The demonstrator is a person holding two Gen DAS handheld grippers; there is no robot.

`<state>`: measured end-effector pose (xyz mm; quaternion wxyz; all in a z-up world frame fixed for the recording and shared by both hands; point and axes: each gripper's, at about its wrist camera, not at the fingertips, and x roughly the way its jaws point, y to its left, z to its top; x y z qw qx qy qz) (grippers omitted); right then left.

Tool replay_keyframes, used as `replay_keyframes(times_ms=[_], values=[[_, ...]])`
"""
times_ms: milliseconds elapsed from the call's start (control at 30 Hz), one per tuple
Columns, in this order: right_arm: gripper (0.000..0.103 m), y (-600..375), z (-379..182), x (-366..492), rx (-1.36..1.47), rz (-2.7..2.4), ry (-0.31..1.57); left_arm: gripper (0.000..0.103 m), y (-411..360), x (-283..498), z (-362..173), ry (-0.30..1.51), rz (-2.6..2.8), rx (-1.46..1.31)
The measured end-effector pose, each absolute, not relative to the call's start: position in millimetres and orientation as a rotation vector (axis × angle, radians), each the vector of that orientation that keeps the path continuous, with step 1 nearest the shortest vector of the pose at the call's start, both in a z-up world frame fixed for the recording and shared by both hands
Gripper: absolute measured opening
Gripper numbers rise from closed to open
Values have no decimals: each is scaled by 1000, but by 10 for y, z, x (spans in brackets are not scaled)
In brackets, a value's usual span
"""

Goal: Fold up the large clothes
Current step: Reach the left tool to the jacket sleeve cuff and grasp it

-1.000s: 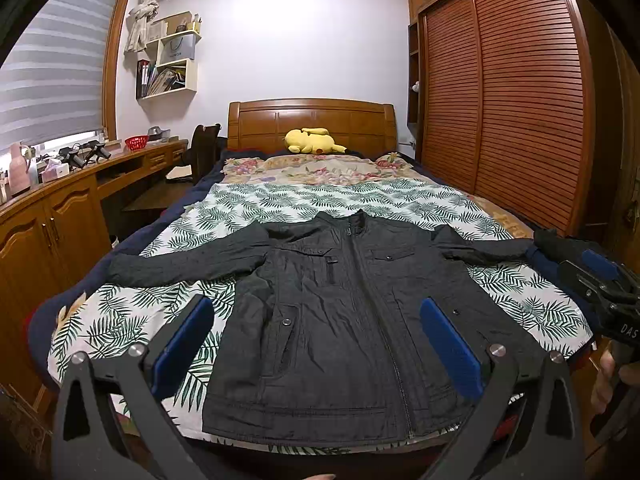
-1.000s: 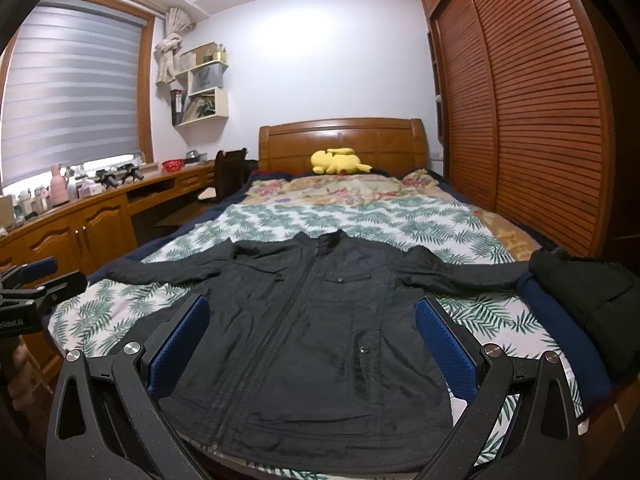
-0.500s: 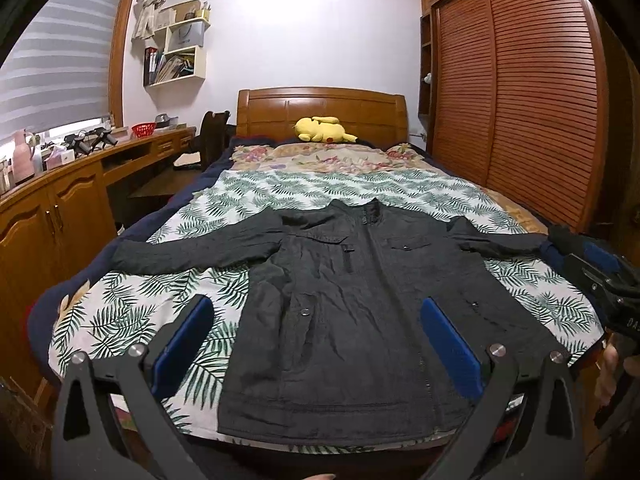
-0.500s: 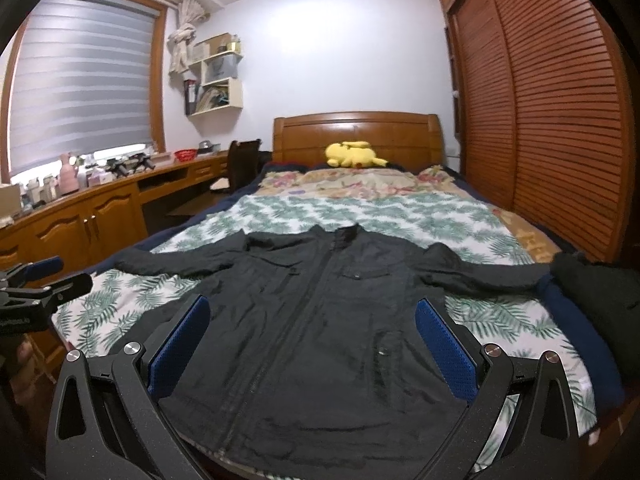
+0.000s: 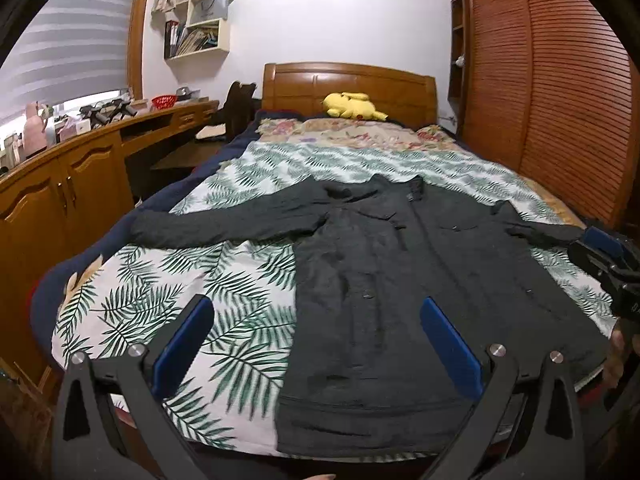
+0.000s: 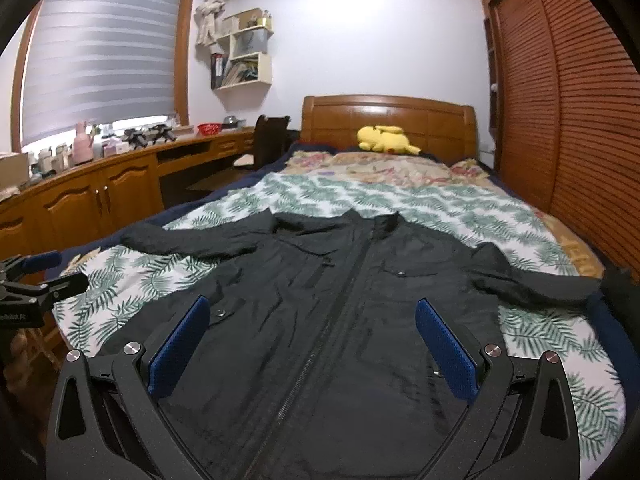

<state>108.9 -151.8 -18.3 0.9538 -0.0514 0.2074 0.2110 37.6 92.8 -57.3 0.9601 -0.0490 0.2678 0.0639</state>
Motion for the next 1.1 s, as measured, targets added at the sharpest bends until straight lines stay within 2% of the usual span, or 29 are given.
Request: replay_keyframes(times_ms=[500,767,1100], values=[[103,-1098,-664,1796,-143,510,487,103,1608,883,-1033,653,213,-96],[103,-784,-953,2162,-188,564,579,103,2178,1107,-1236,749,270,-79],[103,-296,-1094,2475,-234,647,633,103,3101,1386,-1296,776,286,-174]])
